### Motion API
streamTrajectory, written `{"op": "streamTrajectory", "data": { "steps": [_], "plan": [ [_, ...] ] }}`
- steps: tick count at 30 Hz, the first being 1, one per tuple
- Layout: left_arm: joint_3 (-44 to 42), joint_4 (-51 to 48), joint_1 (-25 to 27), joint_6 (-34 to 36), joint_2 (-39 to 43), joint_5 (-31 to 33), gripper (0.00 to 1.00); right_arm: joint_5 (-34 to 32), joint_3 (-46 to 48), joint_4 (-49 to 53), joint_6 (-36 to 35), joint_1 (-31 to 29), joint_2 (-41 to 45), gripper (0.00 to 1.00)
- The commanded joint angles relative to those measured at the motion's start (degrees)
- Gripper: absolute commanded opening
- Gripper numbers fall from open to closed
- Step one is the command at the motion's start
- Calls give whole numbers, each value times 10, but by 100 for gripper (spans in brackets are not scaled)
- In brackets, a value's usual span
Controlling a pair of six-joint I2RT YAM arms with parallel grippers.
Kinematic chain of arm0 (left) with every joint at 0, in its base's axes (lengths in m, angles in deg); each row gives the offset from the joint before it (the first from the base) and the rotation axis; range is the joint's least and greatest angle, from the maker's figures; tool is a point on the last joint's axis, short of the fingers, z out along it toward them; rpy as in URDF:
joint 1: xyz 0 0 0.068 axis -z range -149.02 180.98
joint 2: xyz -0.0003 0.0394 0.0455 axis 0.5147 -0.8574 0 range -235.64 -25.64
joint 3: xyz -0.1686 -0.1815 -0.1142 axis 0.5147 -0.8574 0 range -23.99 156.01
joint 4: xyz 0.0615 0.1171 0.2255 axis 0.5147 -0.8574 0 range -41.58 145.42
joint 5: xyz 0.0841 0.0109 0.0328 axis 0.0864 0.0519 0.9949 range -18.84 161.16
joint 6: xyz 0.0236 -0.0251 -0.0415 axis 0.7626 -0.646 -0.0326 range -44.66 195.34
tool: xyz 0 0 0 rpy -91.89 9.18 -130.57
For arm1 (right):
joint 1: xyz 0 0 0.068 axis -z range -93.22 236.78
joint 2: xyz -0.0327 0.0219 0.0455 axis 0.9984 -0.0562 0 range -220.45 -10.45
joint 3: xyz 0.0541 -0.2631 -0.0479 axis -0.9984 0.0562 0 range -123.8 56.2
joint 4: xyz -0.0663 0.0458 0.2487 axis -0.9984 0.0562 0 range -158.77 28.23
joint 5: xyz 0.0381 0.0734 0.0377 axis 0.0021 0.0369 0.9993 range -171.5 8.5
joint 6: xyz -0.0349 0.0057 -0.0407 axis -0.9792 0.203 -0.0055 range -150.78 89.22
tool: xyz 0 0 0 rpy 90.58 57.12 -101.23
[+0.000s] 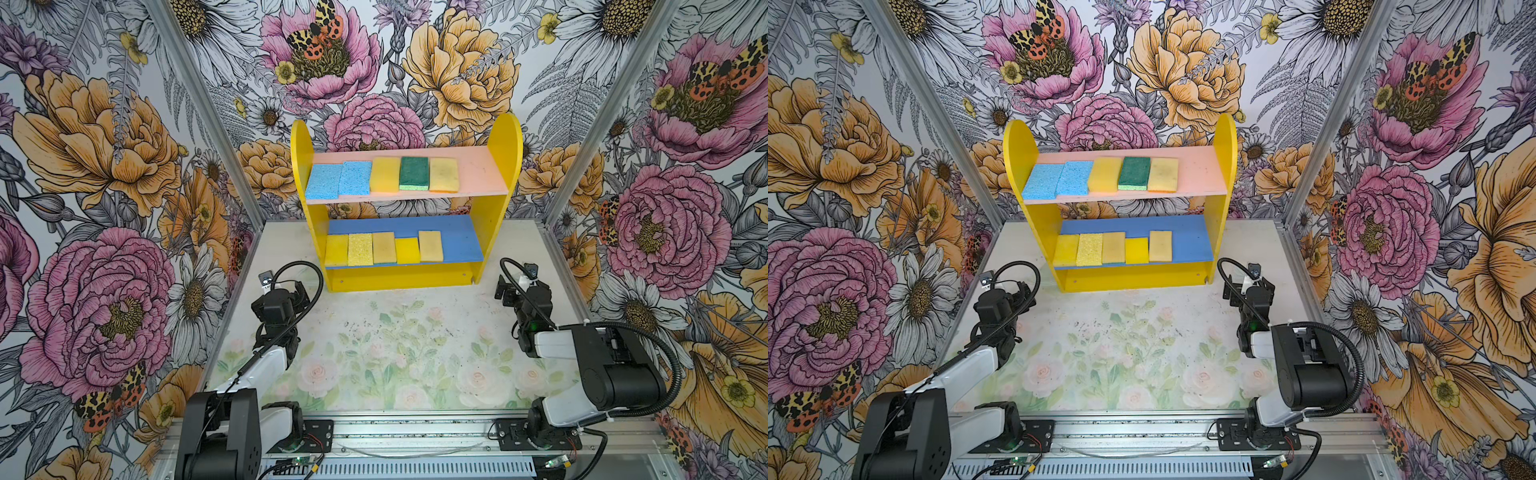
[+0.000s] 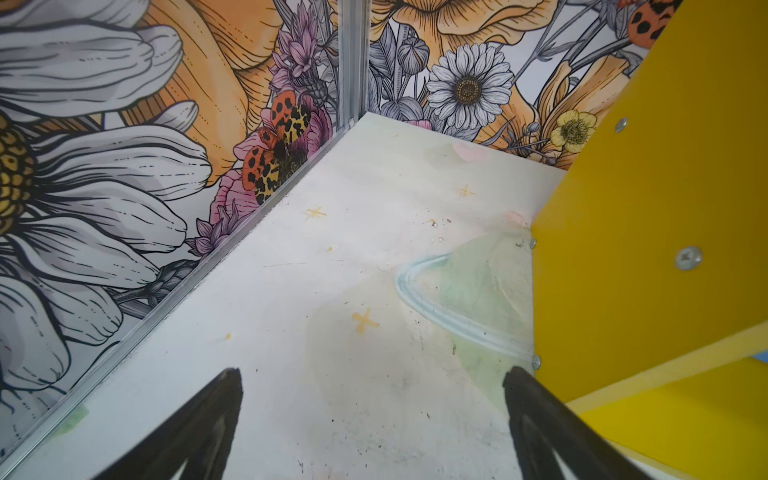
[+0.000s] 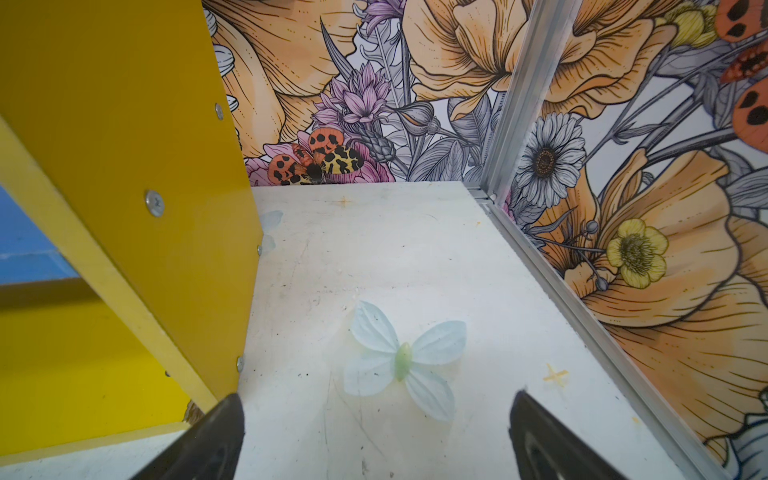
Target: Place and organize the cleaning sponges onto the shelf
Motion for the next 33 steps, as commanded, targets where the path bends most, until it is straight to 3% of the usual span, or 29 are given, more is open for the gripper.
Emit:
{"op": "streamTrajectory", "data": {
  "steps": [1,14,17,20,33],
  "plan": [
    [12,91,-6,16,-36,-21,99,6,-1,-16,4,2,-7,99],
    [24,222,1,47,-154,-113,99,-11,-10,1,10,2,-7,99],
    [8,251,29,74,-161,-90,99,-13,-11,5,11,2,-7,100],
    [7,289,41,95,-199,-106,99,-13,-11,4,10,1,-7,99],
    [7,296,31,82,-202,-105,99,-13,-13,6,12,2,-8,100]
  ]
}}
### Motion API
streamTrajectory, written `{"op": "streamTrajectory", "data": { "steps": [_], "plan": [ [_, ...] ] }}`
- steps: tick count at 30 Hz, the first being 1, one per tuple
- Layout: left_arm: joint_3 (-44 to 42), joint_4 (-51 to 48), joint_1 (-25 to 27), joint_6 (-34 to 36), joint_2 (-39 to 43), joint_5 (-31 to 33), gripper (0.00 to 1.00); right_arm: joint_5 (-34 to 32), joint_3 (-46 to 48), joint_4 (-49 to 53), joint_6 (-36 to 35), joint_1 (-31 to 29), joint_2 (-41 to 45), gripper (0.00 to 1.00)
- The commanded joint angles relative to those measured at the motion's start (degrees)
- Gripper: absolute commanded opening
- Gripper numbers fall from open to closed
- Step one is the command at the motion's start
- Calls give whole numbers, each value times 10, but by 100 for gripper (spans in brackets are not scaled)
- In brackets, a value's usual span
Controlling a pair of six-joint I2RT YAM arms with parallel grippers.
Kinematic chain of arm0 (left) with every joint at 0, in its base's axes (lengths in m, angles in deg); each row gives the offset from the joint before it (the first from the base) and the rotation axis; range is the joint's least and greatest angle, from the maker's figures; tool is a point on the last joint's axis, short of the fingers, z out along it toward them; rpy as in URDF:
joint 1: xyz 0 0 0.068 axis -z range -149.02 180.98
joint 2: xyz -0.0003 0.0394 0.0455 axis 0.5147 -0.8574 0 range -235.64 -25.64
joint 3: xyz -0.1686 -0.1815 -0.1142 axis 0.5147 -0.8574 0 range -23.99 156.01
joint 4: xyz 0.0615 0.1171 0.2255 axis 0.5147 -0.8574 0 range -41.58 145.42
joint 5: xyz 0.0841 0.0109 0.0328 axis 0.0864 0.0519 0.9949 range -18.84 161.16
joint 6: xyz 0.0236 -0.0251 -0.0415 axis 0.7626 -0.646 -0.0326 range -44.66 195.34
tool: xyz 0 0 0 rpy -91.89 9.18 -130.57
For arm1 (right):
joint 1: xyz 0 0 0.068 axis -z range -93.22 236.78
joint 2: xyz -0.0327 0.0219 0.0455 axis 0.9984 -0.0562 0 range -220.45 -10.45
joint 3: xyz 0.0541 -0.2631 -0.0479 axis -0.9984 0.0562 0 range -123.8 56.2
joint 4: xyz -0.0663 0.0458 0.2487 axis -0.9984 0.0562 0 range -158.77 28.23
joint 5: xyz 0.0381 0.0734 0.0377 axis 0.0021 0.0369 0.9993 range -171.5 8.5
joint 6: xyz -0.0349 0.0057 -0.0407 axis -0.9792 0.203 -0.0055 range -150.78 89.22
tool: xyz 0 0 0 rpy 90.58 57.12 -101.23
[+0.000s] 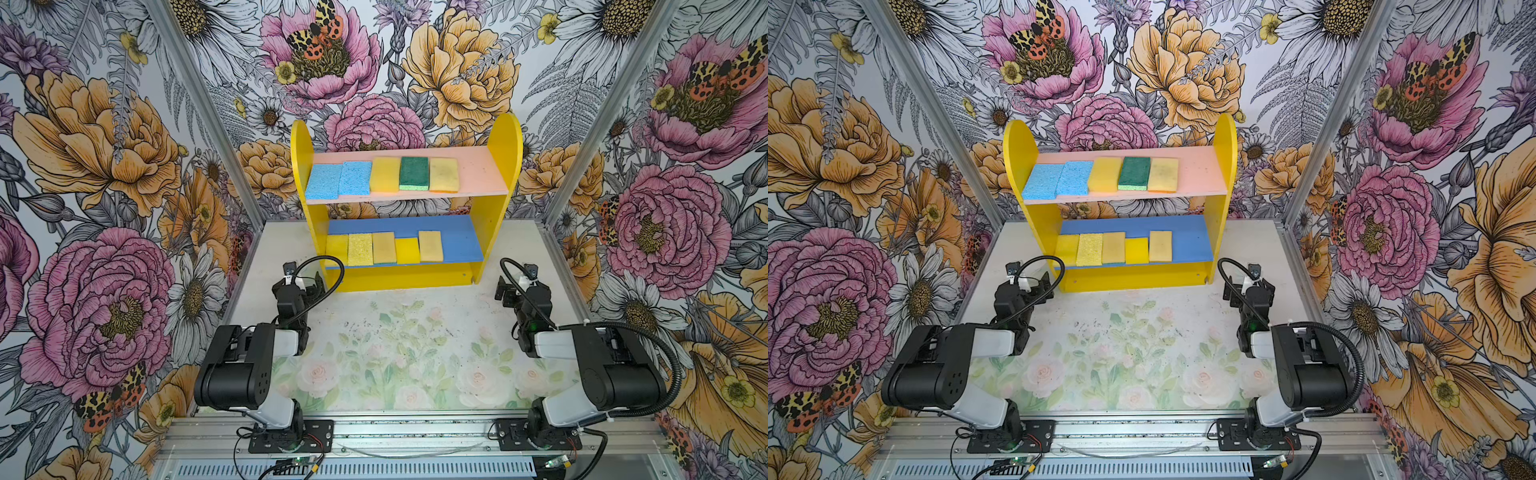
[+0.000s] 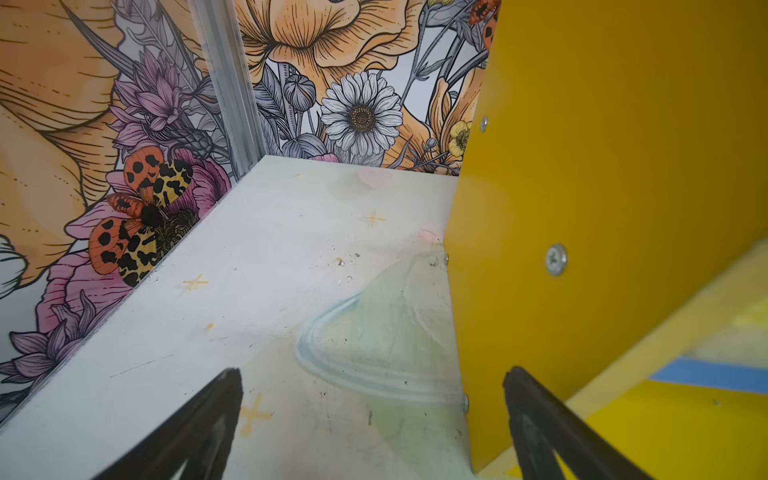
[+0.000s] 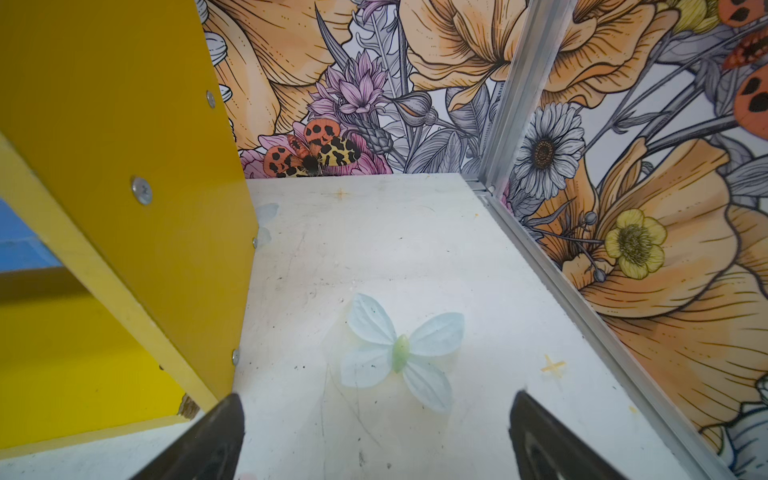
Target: Place and organize the cleaning sponges onto the shelf
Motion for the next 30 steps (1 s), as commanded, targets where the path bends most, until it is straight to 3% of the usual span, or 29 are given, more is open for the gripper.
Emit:
{"op": "streamTrajectory", "data": {
  "steps": [1,30],
  "plan": [
    [-7,22,-3,9,2,-10,99,-7,-12,-5,9,2,-8,100],
    [-10,28,5,13,0,6,99,-5,-15,-1,9,2,-8,99]
  ]
}}
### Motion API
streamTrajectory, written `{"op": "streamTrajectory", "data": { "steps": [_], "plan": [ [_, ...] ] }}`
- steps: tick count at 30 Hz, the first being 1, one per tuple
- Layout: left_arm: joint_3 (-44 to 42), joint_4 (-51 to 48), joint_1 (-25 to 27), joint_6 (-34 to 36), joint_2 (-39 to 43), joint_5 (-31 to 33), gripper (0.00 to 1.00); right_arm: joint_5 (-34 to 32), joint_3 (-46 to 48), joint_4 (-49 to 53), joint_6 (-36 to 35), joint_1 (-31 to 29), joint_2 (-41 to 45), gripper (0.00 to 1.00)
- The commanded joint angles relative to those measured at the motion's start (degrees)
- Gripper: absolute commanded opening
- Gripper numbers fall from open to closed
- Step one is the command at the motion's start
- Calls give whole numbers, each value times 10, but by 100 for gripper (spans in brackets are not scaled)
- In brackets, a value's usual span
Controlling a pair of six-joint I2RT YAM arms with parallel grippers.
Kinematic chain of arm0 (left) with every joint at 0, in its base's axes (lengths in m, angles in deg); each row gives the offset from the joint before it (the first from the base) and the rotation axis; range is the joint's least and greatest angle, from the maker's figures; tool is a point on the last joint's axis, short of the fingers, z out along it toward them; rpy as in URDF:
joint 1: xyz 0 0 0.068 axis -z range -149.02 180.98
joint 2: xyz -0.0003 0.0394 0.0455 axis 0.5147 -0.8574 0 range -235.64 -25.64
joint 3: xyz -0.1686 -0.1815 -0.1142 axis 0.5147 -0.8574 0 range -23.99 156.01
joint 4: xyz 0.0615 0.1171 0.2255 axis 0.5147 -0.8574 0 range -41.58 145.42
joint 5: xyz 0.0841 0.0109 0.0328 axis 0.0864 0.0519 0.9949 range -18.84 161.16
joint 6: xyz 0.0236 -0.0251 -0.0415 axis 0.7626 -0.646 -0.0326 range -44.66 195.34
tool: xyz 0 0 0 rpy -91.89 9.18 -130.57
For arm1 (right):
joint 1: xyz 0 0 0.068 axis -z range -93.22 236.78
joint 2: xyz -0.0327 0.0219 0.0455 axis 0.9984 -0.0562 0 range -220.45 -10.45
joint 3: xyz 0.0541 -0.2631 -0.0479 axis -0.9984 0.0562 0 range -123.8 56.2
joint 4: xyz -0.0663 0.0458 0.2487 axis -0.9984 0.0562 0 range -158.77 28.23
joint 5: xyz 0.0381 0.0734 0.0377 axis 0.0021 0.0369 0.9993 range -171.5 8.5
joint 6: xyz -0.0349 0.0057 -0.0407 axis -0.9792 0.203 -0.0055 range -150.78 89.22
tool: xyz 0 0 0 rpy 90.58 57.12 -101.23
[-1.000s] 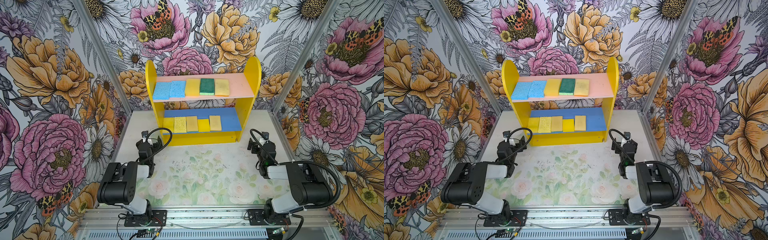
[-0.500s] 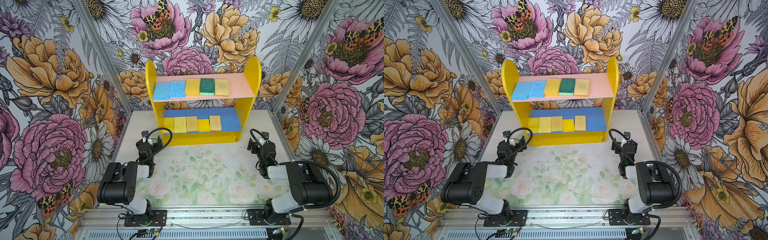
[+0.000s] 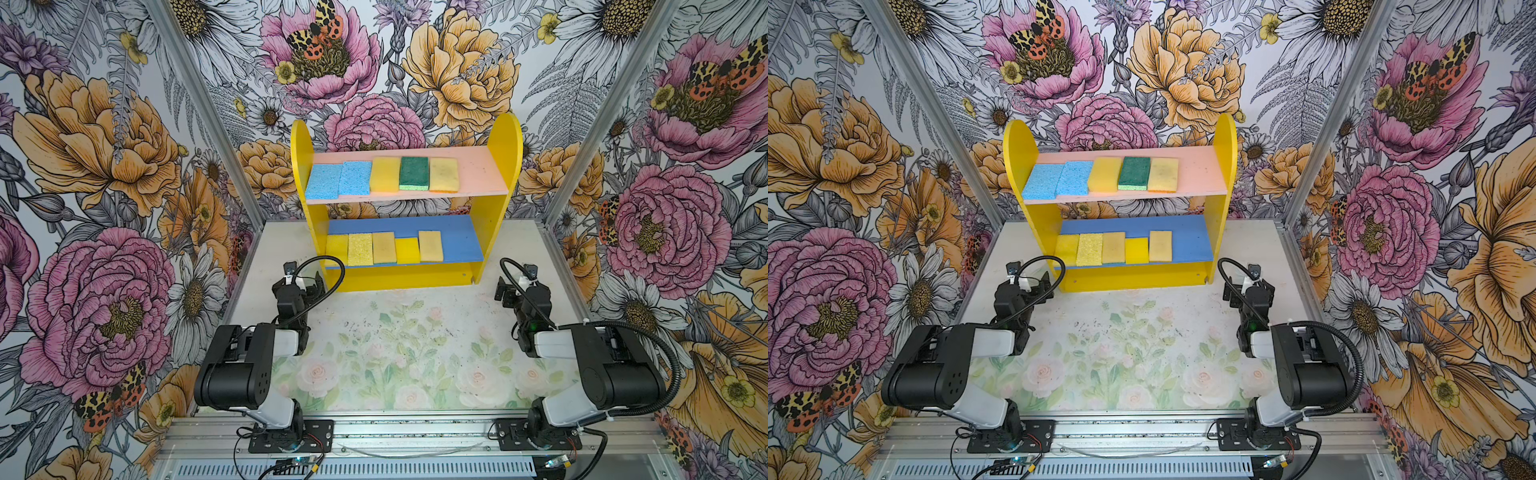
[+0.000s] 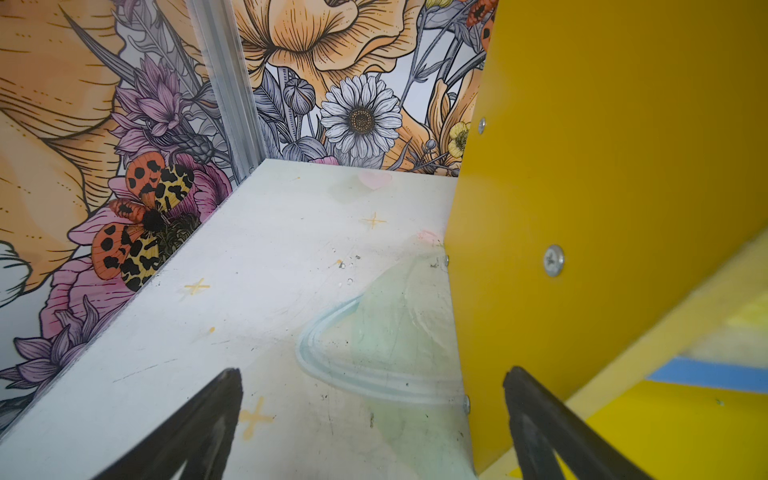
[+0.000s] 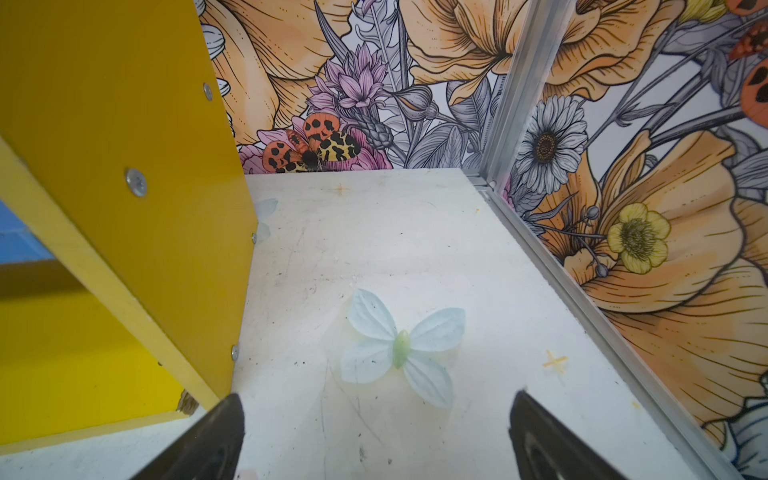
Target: Place and organize the cleaning sponges onto the shelf
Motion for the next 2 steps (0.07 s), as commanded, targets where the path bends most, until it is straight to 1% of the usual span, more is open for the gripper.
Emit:
{"op": "streamTrajectory", "data": {
  "steps": [1,2],
  "plan": [
    [-10,26,4,7,0,5,99,-6,-14,-4,5,2,-6,99],
    [-10,27,4,7,0,5,99,-6,-13,-7,4,1,-5,99]
  ]
}}
